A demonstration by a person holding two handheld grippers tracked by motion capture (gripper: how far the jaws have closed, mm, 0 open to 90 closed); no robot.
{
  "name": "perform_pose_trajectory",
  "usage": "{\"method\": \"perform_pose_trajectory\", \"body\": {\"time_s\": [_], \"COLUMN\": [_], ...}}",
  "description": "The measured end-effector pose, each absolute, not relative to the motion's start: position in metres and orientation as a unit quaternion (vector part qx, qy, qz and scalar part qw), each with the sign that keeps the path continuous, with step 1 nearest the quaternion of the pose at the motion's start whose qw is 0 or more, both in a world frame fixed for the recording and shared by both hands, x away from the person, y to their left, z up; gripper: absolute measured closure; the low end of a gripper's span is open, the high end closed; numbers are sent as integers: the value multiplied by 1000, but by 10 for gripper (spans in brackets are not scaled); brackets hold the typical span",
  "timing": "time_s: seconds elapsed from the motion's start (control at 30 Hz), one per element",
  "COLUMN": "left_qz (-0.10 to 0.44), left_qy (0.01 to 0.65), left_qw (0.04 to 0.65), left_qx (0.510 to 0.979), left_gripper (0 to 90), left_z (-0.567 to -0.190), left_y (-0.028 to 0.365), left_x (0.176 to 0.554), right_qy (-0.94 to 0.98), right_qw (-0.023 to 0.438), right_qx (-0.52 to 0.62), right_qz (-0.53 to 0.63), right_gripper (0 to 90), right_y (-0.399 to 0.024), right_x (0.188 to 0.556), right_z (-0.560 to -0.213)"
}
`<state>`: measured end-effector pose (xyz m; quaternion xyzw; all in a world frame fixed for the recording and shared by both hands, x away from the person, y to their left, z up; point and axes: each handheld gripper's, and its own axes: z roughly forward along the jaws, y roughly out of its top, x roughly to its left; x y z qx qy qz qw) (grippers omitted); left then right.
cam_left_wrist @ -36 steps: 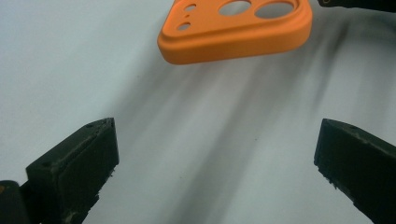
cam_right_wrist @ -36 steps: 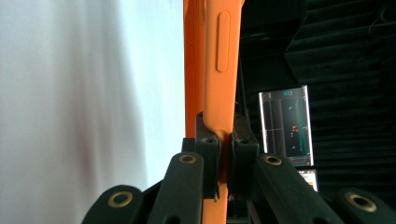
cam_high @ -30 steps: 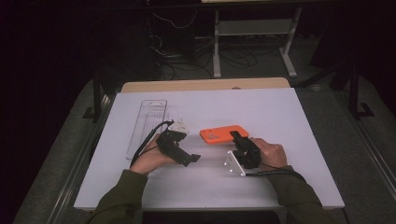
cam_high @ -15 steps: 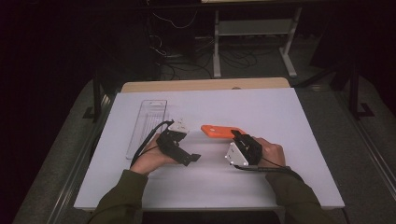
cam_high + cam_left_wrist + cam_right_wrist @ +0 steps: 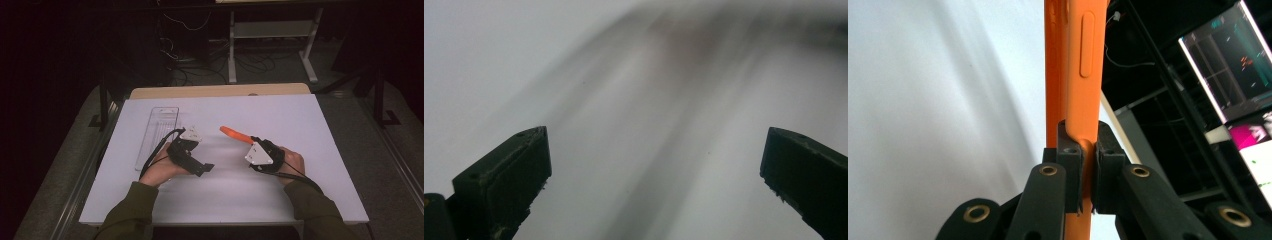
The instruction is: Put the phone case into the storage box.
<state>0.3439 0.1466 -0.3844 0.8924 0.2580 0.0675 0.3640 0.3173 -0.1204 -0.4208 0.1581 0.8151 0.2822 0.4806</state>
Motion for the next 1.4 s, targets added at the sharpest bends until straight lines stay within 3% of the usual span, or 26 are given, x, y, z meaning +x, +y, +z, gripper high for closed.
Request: {"method": "perform_pose_trajectory", "body": {"time_s": [0.57,1.4], "left_qz": [74,72], "left_qy": [254,261], "left_qw": [364,376], "left_qx": [893,886], "left_gripper": [0,0], "left_z": [-382,-380], "left_y": [148,145], "left_x": [345,345], "right_qy": [809,766], "right_qw": [404,251], "right_qx": [254,389], "right_qz": [344,447], "right_gripper": [837,836], "right_y": [-134,-157], "right_x": [329,345], "right_z": [-412,-409]}}
